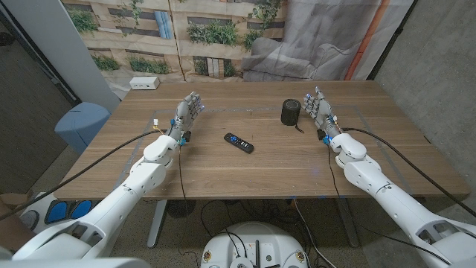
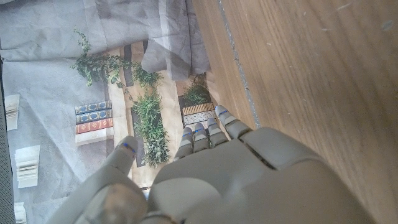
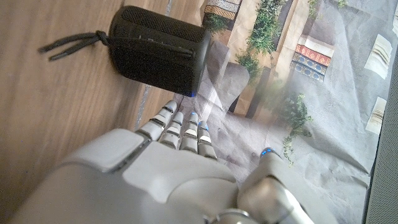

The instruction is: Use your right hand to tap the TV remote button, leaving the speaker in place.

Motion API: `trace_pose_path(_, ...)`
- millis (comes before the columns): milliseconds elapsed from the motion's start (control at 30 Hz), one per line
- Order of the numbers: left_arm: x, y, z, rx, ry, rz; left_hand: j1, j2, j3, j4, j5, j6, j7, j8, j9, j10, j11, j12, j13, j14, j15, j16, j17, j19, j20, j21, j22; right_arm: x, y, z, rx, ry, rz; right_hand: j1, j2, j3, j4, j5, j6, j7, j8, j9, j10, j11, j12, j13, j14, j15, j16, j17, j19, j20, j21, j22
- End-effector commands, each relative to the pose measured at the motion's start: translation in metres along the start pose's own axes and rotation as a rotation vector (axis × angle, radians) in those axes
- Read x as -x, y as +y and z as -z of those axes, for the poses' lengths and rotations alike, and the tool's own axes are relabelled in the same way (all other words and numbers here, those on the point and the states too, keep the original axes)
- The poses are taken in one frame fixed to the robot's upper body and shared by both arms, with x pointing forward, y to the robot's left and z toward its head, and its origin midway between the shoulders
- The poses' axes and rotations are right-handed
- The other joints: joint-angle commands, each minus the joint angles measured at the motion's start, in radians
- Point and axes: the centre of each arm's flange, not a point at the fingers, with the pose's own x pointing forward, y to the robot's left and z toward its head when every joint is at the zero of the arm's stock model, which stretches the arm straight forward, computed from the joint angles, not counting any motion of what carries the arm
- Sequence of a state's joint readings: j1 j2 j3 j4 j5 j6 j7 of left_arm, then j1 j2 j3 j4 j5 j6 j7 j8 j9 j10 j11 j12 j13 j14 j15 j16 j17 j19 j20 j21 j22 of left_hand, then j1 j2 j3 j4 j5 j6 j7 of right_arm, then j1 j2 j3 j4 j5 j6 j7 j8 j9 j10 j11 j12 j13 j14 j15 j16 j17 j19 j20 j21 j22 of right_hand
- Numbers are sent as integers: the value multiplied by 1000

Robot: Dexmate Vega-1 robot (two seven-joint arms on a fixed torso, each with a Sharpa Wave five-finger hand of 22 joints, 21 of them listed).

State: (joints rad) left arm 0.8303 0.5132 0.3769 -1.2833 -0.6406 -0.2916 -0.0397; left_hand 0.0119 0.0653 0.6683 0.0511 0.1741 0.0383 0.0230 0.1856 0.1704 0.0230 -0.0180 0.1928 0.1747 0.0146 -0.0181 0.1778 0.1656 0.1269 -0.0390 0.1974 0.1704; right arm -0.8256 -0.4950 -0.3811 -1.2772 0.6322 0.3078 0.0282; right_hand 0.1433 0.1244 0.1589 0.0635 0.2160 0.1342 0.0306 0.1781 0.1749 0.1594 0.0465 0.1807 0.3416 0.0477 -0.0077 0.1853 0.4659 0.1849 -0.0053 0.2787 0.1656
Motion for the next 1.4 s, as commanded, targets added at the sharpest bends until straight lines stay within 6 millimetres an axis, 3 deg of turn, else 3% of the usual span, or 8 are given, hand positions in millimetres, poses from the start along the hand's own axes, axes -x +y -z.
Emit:
trace_pose_path(33, -2, -2, -6, -32, -16, -4, 3, 69, 7, -3, 6, 10, -2, 4, 3, 13, 1, 7, 1, 1, -10, 4, 2, 11, -6, 4, 2, -7, 8, 1, 60, -16, -7, 5, -1, 6, 0, 7, 10, -5, 6, 3, 11, -1, 6, 0, 8, 0, 5, -1, 6, -3, 1, 2)
trace_pose_path(733, 7, -6, -13, 18, -19, -26, 11, 66, 11, -15, 6, 13, -7, 1, 3, 18, -5, 5, 1, 10, -14, 2, 1, 15, -7, 2, 2, 18, -6, -22, 344, -10, -12, 3, -3, 11, -2, 12, 18, -21, 9, 2, 19, -2, 9, -22, 14, -9, 6, -23, 14, -10, -12, 1)
trace_pose_path(1400, 19, 6, -24, -7, -3, -80, 16, 63, 15, -27, 6, 19, -11, 0, 3, 19, -8, 3, 1, 15, -18, 0, 0, 19, -10, 1, 2, 22, 25, -57, 708, -135, -47, 12, 1, 26, -13, 17, 12, -32, 6, 1, -4, -18, 2, -51, -5, -26, -1, -52, -4, -27, -40, 1)
